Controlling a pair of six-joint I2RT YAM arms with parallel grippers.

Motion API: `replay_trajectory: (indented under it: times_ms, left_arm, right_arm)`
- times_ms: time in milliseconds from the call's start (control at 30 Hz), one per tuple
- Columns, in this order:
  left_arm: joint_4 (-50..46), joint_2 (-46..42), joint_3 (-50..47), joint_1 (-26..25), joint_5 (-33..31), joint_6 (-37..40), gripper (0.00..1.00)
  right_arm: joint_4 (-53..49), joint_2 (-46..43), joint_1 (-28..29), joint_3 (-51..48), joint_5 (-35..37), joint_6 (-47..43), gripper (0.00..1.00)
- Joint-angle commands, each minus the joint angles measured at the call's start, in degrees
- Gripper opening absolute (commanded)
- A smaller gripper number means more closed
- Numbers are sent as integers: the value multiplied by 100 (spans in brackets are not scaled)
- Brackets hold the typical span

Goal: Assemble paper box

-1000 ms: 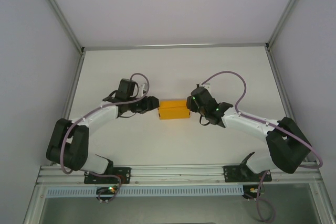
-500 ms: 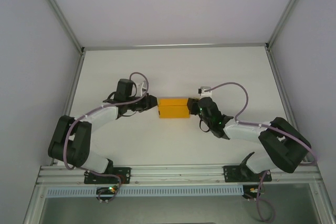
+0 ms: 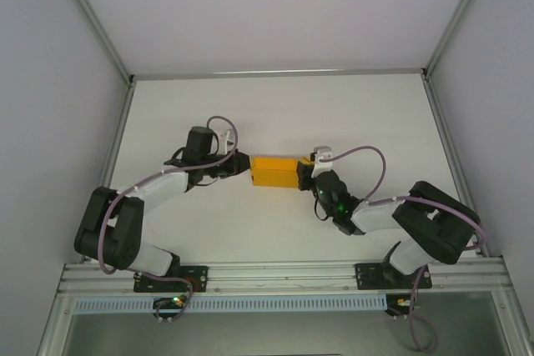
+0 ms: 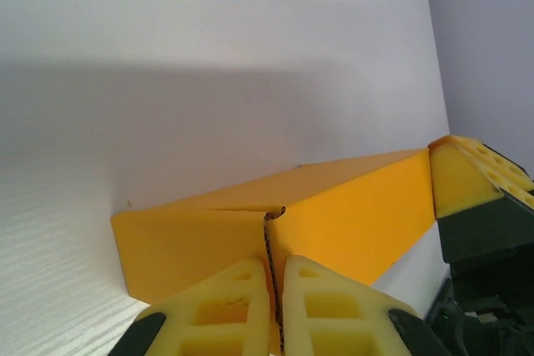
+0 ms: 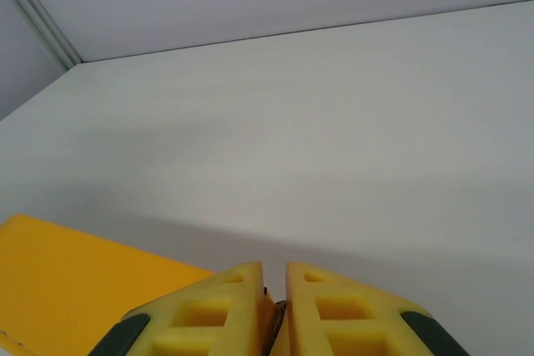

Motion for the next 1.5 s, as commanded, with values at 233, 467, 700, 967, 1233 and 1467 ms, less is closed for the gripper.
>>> replay_trajectory:
  times_ms: [233,467,700,967,1233,1467]
  left_arm:
    - [-2029,28,560,-382,-1229,465,31]
    - [-2769,-253,1808,-339,-1791,1009,76]
    - [-3104,-757,2038,65,-2681,1220,100]
    - [-3120,-1595,1244,1002,-3028,1205,100]
    - [-2926,-1760,900,1307,-2727,1142,100]
    - [-2895,-1592,895,1354,-2698,1173,100]
  right_arm:
    - [-4802,-713,160,1027,-243,236,39]
    - [-6136,-1371,39,2272,161,15,67]
    - [-6323,-1321,-450,2897,-2500,-2139,100]
    - [-8287,276,-543,4673,-3525,-4813,100]
    - [-9461,1724,-695,6069,-3996,-5427,100]
    - [-9950,2492,-759,6740,-4018,-5587,100]
